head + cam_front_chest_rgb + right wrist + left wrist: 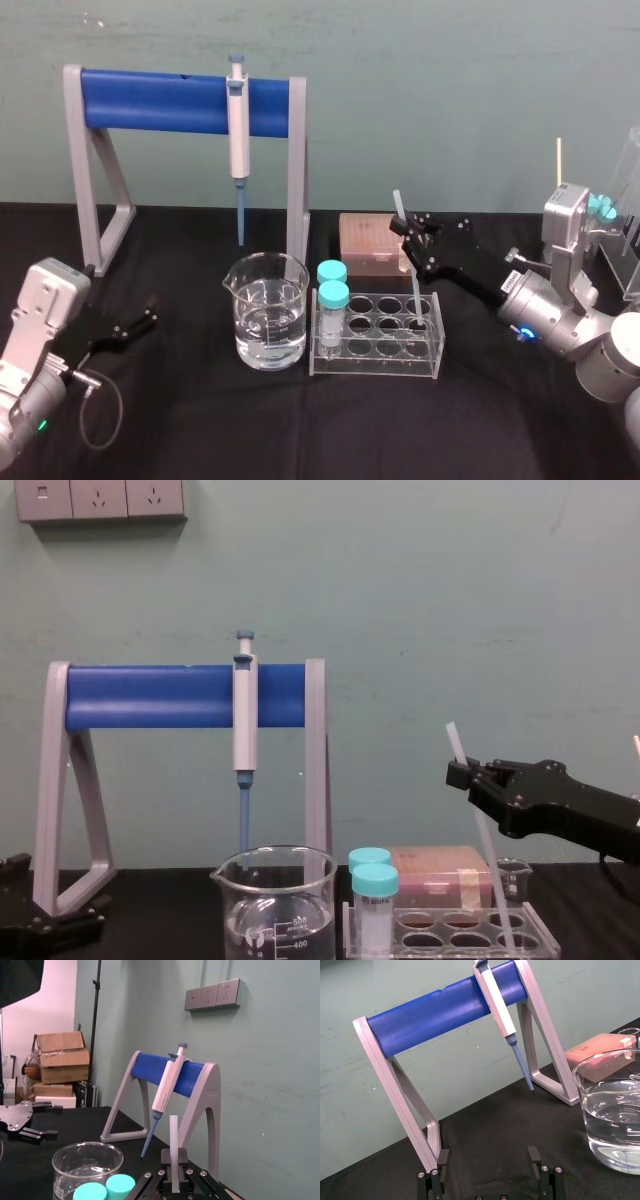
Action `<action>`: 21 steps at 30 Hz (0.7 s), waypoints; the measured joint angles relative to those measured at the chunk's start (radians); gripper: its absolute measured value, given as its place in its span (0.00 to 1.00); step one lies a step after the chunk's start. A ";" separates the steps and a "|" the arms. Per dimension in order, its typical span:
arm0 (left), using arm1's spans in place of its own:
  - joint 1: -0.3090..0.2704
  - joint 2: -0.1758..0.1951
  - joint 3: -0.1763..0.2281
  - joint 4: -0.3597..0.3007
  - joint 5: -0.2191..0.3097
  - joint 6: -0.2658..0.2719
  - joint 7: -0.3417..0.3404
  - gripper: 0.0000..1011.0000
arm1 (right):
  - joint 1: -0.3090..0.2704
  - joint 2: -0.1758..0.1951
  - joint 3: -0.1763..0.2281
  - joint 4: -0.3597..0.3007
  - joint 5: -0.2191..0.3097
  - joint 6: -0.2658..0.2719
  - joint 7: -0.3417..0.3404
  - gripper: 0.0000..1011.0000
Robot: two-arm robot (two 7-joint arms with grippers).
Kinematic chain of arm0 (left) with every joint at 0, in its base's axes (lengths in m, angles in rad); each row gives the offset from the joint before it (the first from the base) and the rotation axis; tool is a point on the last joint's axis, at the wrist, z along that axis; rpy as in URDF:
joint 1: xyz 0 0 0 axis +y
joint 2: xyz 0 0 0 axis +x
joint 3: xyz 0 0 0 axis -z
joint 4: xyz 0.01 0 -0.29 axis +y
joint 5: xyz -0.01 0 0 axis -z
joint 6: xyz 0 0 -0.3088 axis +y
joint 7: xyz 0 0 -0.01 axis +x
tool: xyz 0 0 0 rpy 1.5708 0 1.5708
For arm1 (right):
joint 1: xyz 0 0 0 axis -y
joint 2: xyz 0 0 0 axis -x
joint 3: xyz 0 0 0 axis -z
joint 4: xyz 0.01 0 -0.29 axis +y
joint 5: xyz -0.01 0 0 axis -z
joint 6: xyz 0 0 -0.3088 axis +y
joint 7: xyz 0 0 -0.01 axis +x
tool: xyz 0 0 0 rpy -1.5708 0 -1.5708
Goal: Pick up the stirring rod with one hand, then place it down.
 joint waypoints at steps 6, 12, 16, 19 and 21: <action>0.000 0.000 0.000 0.000 0.000 0.000 0.000 0.99 | 0.013 -0.007 -0.003 0.039 -0.009 -0.002 0.007 0.07; 0.000 0.000 0.000 0.000 0.000 0.000 0.000 0.99 | 0.031 -0.015 -0.003 0.082 -0.015 -0.006 0.020 0.07; 0.000 0.000 0.000 0.000 0.000 0.000 0.000 0.99 | 0.042 -0.022 -0.003 0.110 -0.021 -0.009 0.025 0.07; 0.000 0.000 0.000 0.000 0.000 0.000 0.000 0.99 | 0.046 -0.023 -0.003 0.117 -0.028 -0.010 0.025 0.07; 0.000 0.000 0.000 0.000 0.000 0.000 0.000 0.99 | 0.046 -0.024 -0.003 0.117 -0.028 -0.010 0.025 0.07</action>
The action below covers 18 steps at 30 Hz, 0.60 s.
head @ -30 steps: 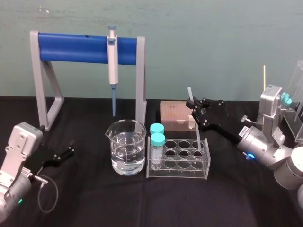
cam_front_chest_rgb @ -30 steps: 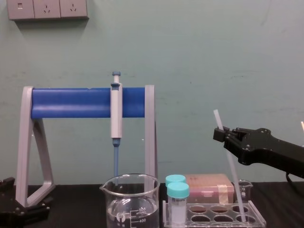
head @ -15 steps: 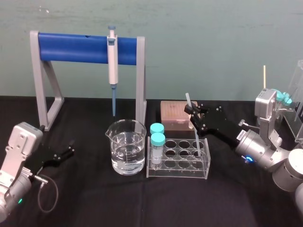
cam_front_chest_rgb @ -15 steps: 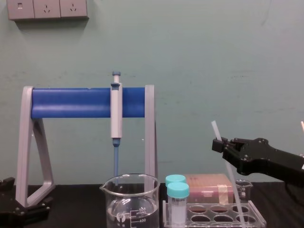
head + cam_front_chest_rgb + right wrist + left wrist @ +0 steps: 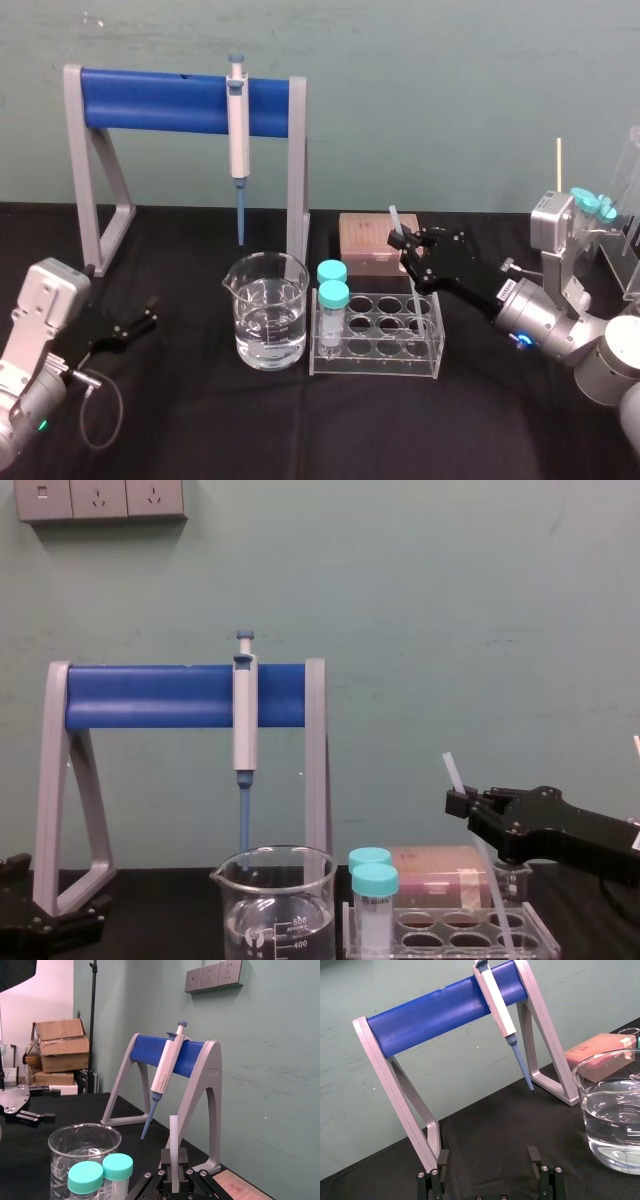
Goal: Pick up the stirring rod with one hand, then place it down.
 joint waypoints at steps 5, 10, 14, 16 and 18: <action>0.000 0.000 0.000 0.000 0.000 0.000 0.000 0.99 | 0.000 0.000 0.000 -0.001 0.001 0.000 0.000 0.07; 0.000 0.000 0.000 0.000 0.000 0.000 0.000 0.99 | -0.001 0.001 0.001 -0.001 0.002 0.000 0.000 0.07; 0.000 0.000 0.000 0.000 0.000 0.000 0.000 0.99 | -0.001 0.001 0.001 -0.002 0.003 0.000 0.000 0.11; 0.000 0.000 0.000 0.000 0.000 0.000 0.000 0.99 | -0.001 0.001 0.001 -0.002 0.003 0.000 0.000 0.16; 0.000 0.000 0.000 0.000 0.000 0.000 0.000 0.99 | -0.001 0.001 0.001 -0.002 0.003 0.000 0.000 0.23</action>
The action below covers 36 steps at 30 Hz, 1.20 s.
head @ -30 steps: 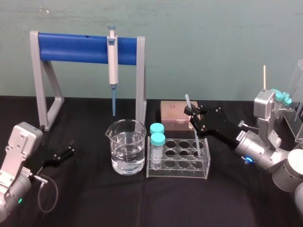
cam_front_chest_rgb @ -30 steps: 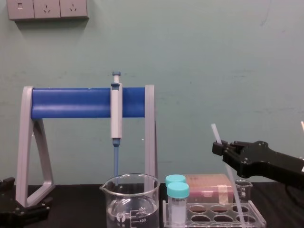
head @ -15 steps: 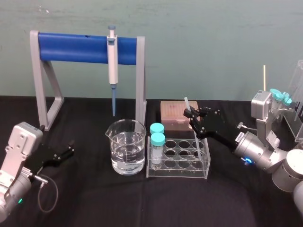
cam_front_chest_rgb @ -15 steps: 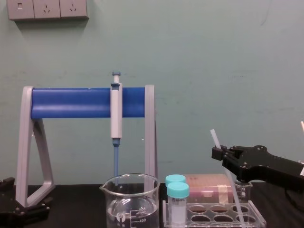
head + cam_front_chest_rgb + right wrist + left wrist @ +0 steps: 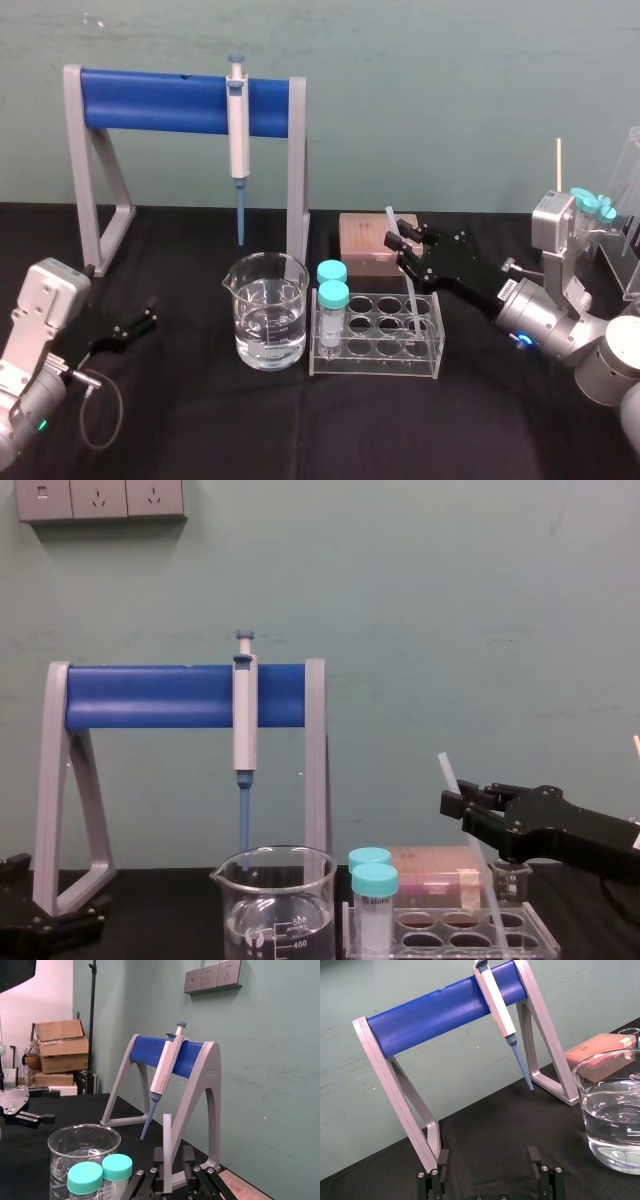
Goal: Pick up the stirring rod with one hand, then place it down.
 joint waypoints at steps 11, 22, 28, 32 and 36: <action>0.000 0.000 0.000 0.000 0.000 0.000 0.000 0.99 | -0.001 0.000 0.000 -0.001 0.001 0.000 0.000 0.57; 0.000 0.000 0.000 0.000 0.000 0.000 0.000 0.99 | -0.001 0.000 0.000 -0.001 0.001 0.001 0.000 0.91; 0.000 0.000 0.000 0.000 0.000 0.000 0.000 0.99 | -0.001 0.000 0.000 -0.001 0.001 0.001 0.000 0.99; 0.000 0.000 0.000 0.000 0.000 0.000 0.000 0.99 | -0.011 0.006 -0.002 -0.030 -0.010 0.002 -0.017 0.99; 0.000 0.000 0.000 0.000 0.000 0.000 0.000 0.99 | -0.039 0.022 -0.006 -0.103 -0.038 0.003 -0.059 0.99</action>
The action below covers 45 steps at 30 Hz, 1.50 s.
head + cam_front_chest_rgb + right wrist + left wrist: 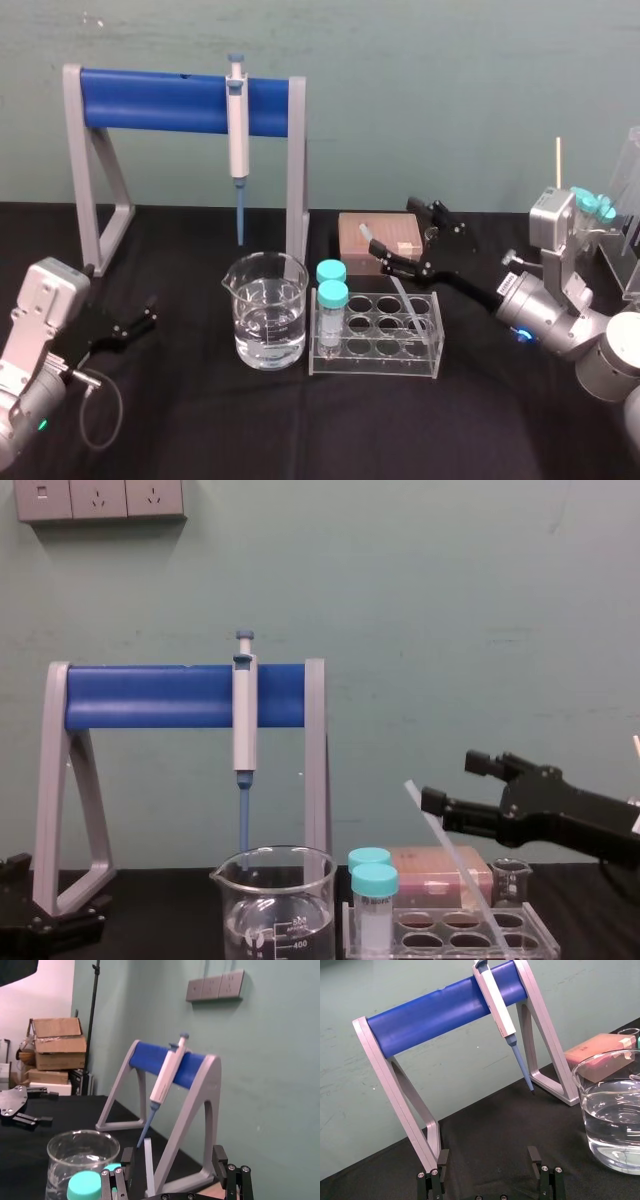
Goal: Pick up the stirring rod with one hand, then place it down.
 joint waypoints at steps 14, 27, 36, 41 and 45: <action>0.000 0.000 0.000 0.000 0.000 0.000 0.000 0.99 | -0.141 0.061 0.048 -0.309 -0.137 -0.023 -0.258 0.99; 0.000 0.000 0.000 0.000 0.000 0.000 0.000 0.99 | -0.221 0.037 0.159 -0.360 -0.053 0.243 -0.371 0.99; 0.000 0.000 0.000 0.000 0.000 0.000 0.000 0.99 | -0.229 0.020 0.171 -0.345 -0.011 0.360 -0.385 0.99; 0.000 0.000 0.000 0.000 0.000 0.000 0.000 0.99 | -0.220 0.016 0.167 -0.332 -0.006 0.393 -0.393 0.99; 0.000 0.000 0.000 0.000 0.000 0.000 0.000 0.99 | -0.217 0.014 0.165 -0.328 -0.006 0.401 -0.398 0.99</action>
